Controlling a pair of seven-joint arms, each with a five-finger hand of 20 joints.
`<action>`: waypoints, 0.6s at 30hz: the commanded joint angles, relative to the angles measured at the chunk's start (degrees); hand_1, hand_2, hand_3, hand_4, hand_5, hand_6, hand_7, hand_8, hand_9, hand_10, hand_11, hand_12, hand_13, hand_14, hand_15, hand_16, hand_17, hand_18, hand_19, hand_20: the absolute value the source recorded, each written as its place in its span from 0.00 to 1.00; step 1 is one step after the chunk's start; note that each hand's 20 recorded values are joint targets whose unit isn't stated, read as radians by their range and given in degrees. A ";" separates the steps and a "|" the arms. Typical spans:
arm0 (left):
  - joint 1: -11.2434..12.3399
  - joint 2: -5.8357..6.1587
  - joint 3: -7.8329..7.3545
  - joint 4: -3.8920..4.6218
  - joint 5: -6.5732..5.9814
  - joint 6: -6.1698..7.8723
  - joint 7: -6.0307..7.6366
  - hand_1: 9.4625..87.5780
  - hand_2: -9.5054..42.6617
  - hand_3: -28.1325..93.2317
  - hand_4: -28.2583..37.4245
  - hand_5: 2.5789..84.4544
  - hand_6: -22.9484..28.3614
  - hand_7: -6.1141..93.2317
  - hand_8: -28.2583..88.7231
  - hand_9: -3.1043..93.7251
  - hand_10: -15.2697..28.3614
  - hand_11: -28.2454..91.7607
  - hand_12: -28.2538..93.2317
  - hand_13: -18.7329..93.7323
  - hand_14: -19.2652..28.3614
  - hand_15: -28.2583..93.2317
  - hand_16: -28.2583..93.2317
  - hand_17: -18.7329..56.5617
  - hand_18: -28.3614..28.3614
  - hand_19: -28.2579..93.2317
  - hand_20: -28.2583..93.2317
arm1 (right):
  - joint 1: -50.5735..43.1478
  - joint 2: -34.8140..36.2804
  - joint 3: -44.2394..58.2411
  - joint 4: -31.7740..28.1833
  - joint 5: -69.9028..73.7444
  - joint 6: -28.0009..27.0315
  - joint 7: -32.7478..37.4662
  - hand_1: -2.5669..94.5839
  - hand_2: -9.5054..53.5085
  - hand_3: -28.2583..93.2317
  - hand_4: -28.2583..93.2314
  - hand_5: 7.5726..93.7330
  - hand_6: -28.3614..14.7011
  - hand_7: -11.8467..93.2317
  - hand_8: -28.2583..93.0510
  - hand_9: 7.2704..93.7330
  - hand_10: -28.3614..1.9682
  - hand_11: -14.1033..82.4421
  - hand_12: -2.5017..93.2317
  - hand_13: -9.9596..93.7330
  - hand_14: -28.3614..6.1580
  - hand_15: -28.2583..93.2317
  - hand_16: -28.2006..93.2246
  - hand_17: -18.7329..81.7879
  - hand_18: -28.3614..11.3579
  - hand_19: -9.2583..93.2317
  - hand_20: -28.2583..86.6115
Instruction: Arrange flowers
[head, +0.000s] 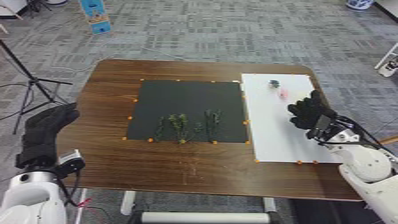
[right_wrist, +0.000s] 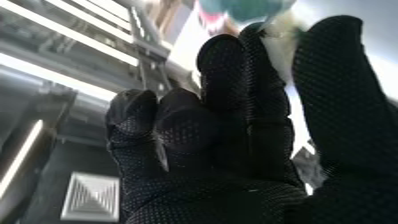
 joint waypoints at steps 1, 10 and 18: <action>-0.42 -0.24 0.51 -0.42 0.41 -1.11 -0.72 0.22 0.35 0.81 0.03 0.60 0.51 0.27 0.17 0.56 0.65 0.45 0.36 0.52 0.73 0.41 0.24 0.33 0.69 0.36 0.38 | 0.67 -0.11 -1.43 -0.67 -0.19 0.21 -0.78 0.58 0.00 0.67 0.01 0.71 0.70 0.49 0.32 0.75 0.52 0.65 0.41 0.74 0.39 0.88 0.65 0.51 0.07 0.86 0.82; -0.43 -0.12 0.36 -0.38 0.37 -1.66 -0.76 0.22 0.34 0.82 0.02 0.60 0.51 0.27 0.17 0.56 0.64 0.45 0.36 0.52 0.73 0.41 0.24 0.33 0.70 0.36 0.39 | 0.33 0.79 -2.14 -1.64 0.99 0.16 -1.53 0.59 0.00 0.69 0.03 0.75 0.70 0.47 0.30 0.76 0.52 0.61 0.45 0.74 0.39 0.87 0.65 0.51 0.07 0.86 0.83; 0.33 0.09 -0.10 -0.52 0.27 -1.35 0.03 0.22 0.34 0.82 0.02 0.60 0.51 0.27 0.17 0.55 0.64 0.45 0.36 0.52 0.73 0.42 0.24 0.33 0.70 0.36 0.39 | 4.51 5.54 -6.52 -6.28 6.56 -2.57 -1.76 0.61 0.00 0.70 0.02 0.78 0.74 0.47 0.28 0.80 0.56 0.52 0.49 0.73 0.40 0.87 0.66 0.51 0.09 0.85 0.82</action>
